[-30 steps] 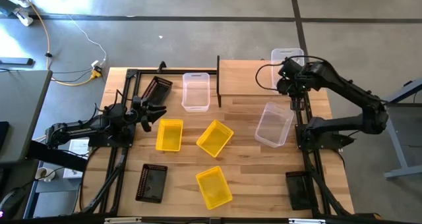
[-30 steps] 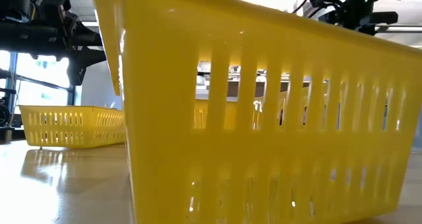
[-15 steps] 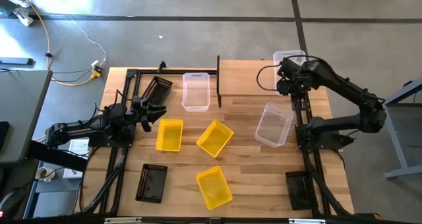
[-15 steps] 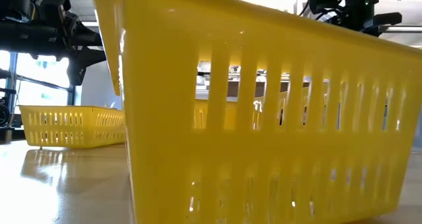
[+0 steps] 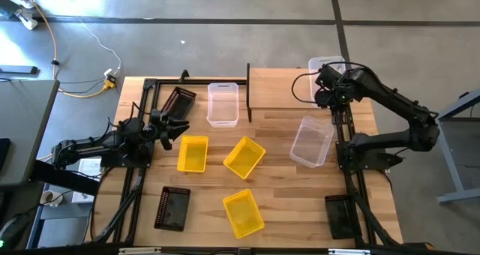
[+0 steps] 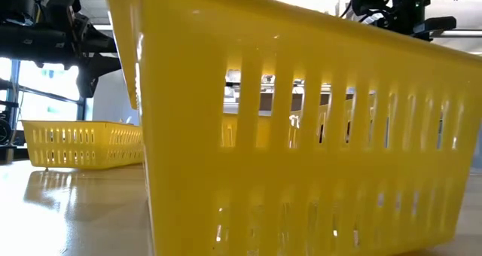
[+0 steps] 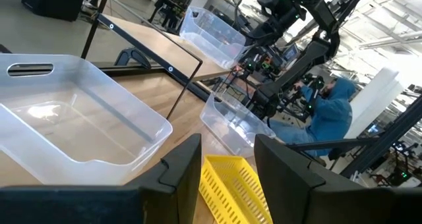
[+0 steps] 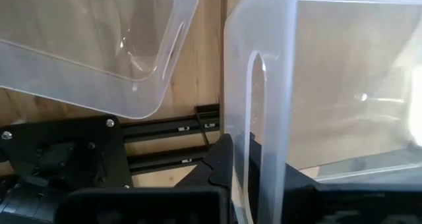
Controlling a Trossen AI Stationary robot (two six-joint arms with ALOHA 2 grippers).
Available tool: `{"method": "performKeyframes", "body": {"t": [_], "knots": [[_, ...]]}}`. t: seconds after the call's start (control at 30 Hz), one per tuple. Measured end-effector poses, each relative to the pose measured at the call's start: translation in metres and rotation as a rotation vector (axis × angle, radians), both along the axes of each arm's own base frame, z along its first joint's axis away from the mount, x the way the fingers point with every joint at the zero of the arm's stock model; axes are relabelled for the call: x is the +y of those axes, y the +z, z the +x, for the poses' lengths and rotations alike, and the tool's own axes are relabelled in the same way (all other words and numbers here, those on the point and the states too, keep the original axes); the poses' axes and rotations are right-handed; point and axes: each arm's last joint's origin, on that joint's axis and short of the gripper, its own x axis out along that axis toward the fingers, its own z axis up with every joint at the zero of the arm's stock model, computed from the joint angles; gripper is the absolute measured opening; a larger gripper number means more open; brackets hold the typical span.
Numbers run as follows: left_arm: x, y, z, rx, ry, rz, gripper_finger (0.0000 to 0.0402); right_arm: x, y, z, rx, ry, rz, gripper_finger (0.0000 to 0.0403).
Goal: Stack baskets on shelf by color
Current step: Put the bottom transparent bin on the shelf
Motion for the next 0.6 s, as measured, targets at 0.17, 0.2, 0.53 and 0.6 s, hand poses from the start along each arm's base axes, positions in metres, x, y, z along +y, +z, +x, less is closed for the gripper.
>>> {"method": "performKeyframes", "body": {"t": [0.17, 0.2, 0.53, 0.6], "knots": [[0.0000, 0.0001, 0.0000, 0.000, 0.000, 0.000, 0.0131, -0.0002, 0.0001, -0.0002, 0.007, -0.001, -0.009, 0.0042], [0.0000, 0.0000, 0.0000, 0.000, 0.000, 0.000, 0.0131, -0.0005, 0.0002, -0.0004, 0.014, -0.004, -0.018, 0.0047], [0.0000, 0.0000, 0.0000, 0.000, 0.000, 0.000, 0.0131, -0.0009, 0.0003, -0.0007, 0.013, -0.058, -0.039, 0.0057], [0.0000, 0.0000, 0.0000, 0.000, 0.000, 0.000, 0.0131, -0.0009, 0.0004, -0.0014, 0.021, -0.071, -0.047, 0.0057]]}}
